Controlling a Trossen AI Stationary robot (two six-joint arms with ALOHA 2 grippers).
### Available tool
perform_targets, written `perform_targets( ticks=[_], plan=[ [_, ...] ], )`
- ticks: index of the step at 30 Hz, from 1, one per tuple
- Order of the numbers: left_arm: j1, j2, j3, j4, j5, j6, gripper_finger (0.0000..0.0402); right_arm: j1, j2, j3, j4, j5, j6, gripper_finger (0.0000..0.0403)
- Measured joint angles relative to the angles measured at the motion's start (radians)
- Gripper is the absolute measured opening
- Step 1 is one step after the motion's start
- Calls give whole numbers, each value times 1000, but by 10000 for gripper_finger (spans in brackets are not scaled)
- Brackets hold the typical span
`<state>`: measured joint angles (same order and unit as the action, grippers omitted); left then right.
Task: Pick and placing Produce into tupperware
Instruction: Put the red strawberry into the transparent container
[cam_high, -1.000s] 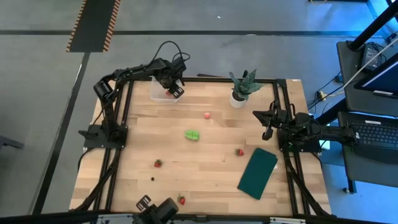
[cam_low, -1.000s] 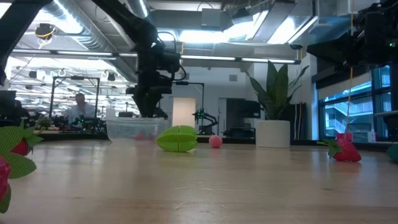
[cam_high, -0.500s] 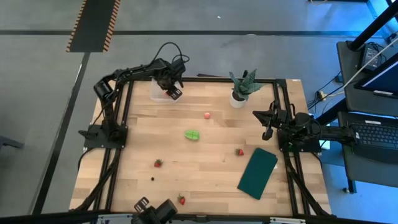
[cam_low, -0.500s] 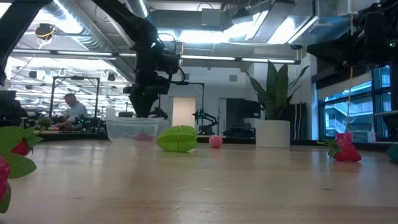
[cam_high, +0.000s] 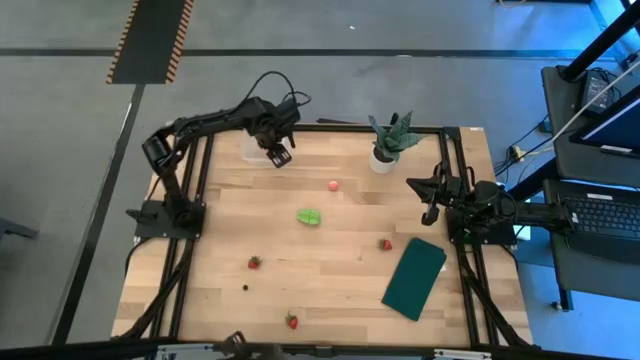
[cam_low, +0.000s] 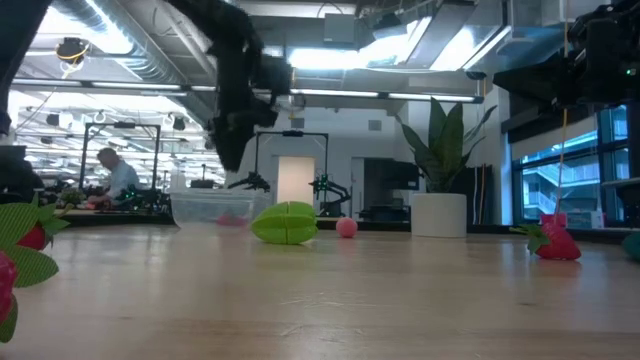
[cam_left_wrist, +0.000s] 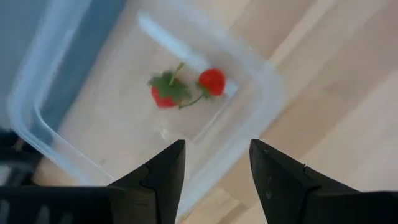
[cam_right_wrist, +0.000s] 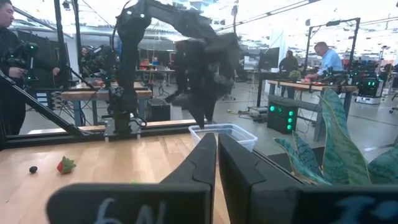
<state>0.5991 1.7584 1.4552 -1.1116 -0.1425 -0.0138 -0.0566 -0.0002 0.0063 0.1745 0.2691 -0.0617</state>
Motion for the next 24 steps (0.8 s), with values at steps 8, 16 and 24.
perform_targets(
  ticks=[8, 16, 24],
  plan=[
    [-155, -129, 16, 2, 2, 72, 175, 0, 0, 0, 0, 0, -3, 22],
    [-327, -164, 16, -41, 108, -43, 203, 0, 0, 0, 0, 0, -3, 22],
    [-512, -164, 16, -72, 157, -55, 267, 0, 0, 0, 0, 0, -3, 22]
  ],
)
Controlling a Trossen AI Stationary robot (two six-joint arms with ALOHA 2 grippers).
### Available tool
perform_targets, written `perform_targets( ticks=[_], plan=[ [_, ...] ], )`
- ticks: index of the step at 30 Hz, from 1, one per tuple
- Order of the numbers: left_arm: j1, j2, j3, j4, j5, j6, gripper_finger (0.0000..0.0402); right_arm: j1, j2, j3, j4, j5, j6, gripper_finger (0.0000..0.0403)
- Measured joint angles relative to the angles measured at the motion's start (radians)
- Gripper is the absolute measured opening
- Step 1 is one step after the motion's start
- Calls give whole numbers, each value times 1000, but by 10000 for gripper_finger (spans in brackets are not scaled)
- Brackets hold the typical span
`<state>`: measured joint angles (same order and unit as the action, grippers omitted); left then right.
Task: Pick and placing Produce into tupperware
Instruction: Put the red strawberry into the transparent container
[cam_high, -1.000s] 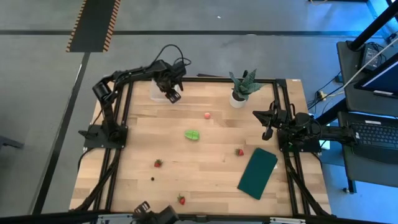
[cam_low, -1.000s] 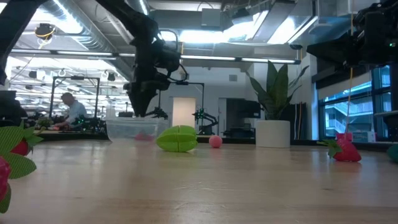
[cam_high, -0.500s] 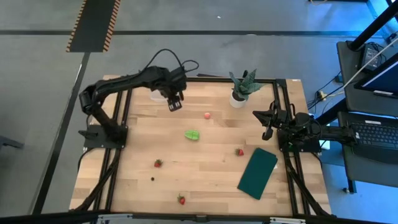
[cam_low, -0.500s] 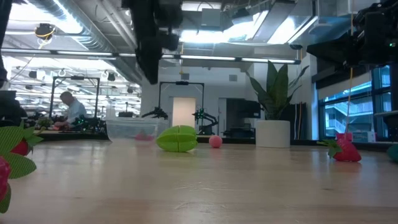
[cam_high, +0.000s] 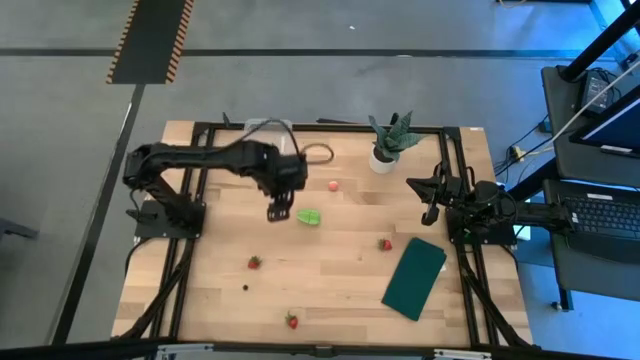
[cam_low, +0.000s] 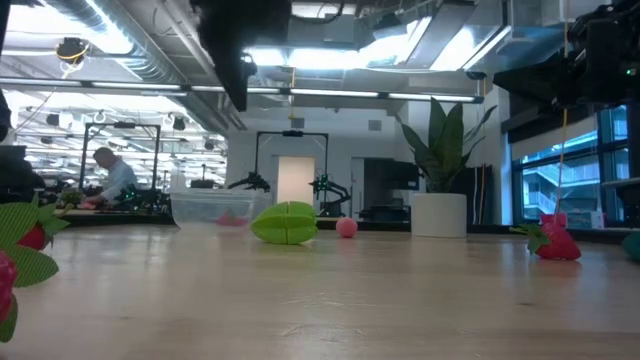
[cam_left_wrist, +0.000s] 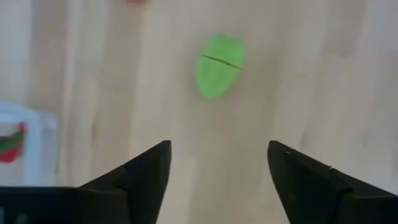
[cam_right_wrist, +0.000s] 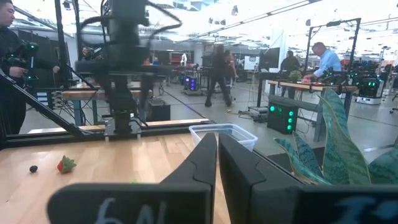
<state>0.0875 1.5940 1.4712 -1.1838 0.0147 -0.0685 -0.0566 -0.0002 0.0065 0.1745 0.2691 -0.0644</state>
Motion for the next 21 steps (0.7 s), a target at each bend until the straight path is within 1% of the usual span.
perform_targets(
  ticks=[4, 9, 13, 18, 21],
  plan=[
    [-98, 4, 0, -12, -1, -20, 299, 0, 0, 0, 0, 0, 0, 22],
    [-209, 6, 0, -3, 0, -149, 323, 0, 0, 0, 0, 0, 0, 22],
    [-277, 6, 0, 3, 0, -294, 328, 0, 0, 0, 0, 0, 10, 22],
    [-339, 6, 0, 3, 0, -412, 322, 0, 0, 0, 0, 0, 33, 22],
    [-358, 17, 0, 0, 34, -561, 322, 0, 0, 0, 0, 0, 34, 22]
  ],
)
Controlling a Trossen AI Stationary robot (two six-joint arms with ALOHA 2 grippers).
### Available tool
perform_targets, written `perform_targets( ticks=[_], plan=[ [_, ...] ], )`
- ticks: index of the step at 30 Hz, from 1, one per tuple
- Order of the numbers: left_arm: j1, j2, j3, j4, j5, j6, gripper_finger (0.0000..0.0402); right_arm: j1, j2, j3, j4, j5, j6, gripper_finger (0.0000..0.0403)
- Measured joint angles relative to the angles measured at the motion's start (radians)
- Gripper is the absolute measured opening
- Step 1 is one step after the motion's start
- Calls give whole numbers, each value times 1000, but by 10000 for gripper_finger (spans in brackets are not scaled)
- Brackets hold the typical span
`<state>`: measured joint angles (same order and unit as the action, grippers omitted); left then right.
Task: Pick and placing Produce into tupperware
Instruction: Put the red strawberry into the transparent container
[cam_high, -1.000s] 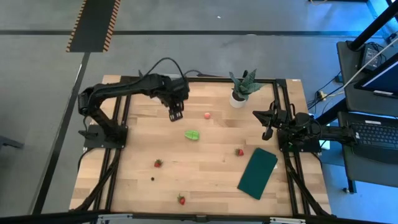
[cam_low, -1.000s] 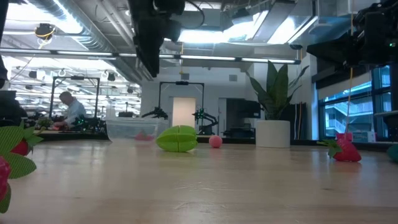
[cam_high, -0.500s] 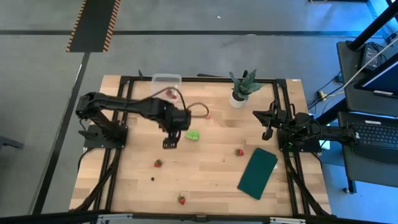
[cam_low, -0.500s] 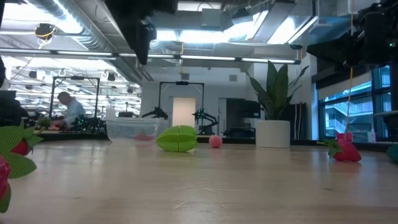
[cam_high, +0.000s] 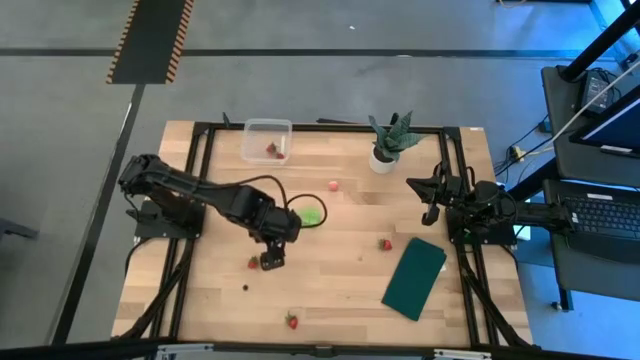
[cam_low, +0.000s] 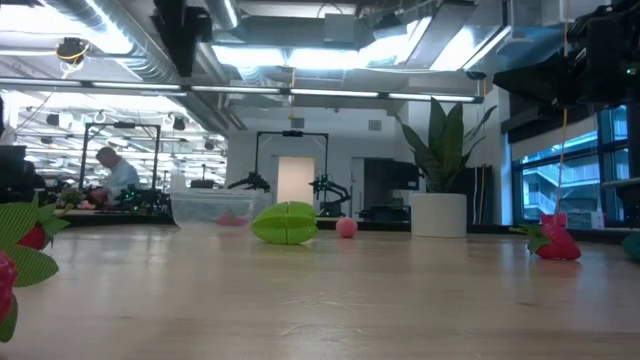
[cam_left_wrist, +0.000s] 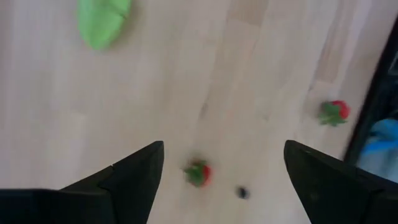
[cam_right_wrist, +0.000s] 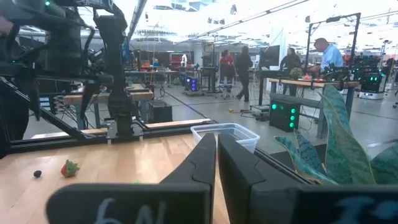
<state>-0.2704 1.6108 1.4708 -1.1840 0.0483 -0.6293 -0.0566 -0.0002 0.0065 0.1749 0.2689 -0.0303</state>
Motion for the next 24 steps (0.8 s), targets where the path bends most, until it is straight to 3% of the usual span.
perform_targets(
  ticks=[3, 15, 21, 24],
  plan=[
    [-32, 24, -22, -14, 43, -105, 324, 0, 0, 0, 0, 0, -2, 22],
    [-144, 96, -144, -24, 58, -283, 317, 0, 0, 0, 37, 0, 4, 22],
    [-150, 96, -239, 55, 104, -436, 317, 0, 0, 0, 32, 0, 49, 22],
    [-153, 96, -275, 104, 106, -438, 317, 0, 0, 0, 33, 0, 52, 22]
  ],
)
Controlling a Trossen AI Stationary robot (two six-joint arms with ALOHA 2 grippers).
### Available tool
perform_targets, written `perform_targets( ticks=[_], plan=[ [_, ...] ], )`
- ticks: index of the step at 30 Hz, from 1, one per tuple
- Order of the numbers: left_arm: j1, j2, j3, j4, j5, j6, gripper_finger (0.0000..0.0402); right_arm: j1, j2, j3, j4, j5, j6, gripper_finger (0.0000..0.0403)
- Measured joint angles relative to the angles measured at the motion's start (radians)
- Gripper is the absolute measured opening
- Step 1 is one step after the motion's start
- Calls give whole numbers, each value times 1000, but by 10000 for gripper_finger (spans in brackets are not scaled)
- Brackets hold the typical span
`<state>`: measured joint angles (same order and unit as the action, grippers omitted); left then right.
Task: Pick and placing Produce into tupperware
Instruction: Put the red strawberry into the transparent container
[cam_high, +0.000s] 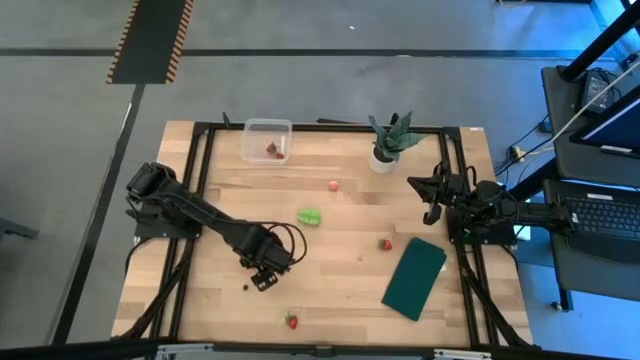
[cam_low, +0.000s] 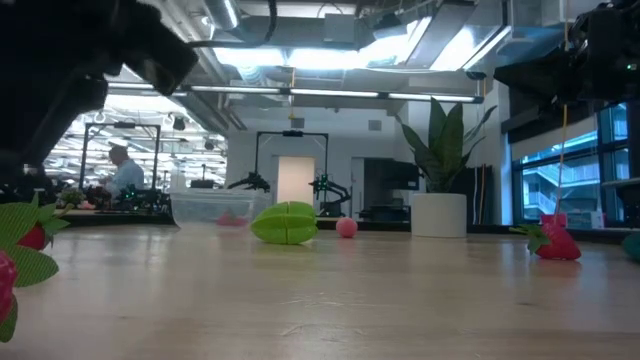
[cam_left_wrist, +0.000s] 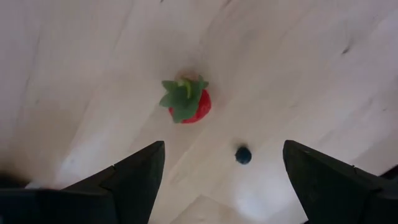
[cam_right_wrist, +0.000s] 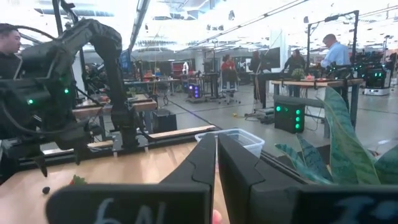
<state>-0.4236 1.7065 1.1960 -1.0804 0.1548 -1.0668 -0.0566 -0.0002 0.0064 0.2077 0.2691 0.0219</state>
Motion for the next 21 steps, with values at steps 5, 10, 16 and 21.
perform_targets(
  ticks=[5, 10, 16, 21],
  plan=[
    [-3, 0, -53, 19, -10, 2, 317, 0, 0, 0, 6, 0, 23, 22],
    [-5, 0, -111, 78, -14, 3, 317, 0, 0, 0, 6, 0, 53, 22],
    [-5, 0, -178, 185, -16, 3, 317, 0, 0, 0, 6, 0, 56, 22],
    [-3, 0, -229, 250, -29, -5, 317, 0, 0, 0, 6, 0, 56, 22]
  ],
)
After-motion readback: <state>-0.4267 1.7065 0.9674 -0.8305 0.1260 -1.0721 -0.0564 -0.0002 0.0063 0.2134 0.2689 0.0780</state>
